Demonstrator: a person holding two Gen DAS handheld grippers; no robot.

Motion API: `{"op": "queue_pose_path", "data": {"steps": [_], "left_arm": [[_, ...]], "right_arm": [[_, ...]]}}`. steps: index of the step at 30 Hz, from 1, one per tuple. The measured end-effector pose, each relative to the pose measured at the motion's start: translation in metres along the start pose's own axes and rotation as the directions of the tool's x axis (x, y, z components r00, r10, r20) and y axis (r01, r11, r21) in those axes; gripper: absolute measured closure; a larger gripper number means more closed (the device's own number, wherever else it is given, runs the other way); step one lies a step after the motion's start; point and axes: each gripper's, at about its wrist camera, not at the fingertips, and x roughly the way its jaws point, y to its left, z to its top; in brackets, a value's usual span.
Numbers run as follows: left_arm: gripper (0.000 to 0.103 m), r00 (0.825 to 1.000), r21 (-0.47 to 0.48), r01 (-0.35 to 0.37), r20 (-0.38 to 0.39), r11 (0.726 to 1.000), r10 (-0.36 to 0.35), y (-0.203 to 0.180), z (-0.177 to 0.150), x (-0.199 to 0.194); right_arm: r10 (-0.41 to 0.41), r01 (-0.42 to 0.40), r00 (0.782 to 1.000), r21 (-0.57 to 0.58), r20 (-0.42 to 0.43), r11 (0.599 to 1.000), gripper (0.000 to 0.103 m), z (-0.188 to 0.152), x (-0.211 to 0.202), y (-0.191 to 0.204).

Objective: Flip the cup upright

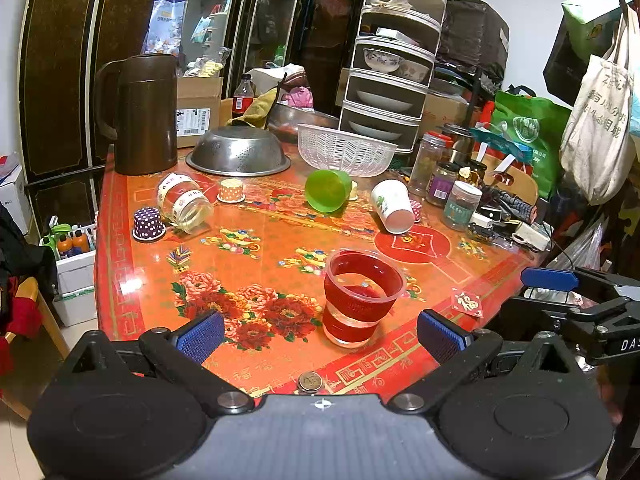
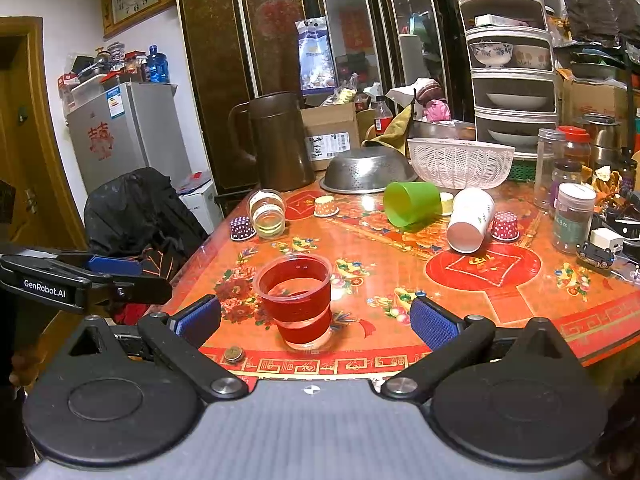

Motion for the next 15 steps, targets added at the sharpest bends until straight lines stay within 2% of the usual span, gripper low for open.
{"op": "queue_pose_path", "data": {"steps": [15], "left_arm": [[0.000, 1.000, 0.009, -0.012, 0.007, 1.000, 0.012, -0.0002, -0.0007, 0.0011]], "right_arm": [[0.003, -0.003, 1.000, 0.002, -0.002, 1.000, 0.001, 0.0002, 0.0008, 0.0008]]}}
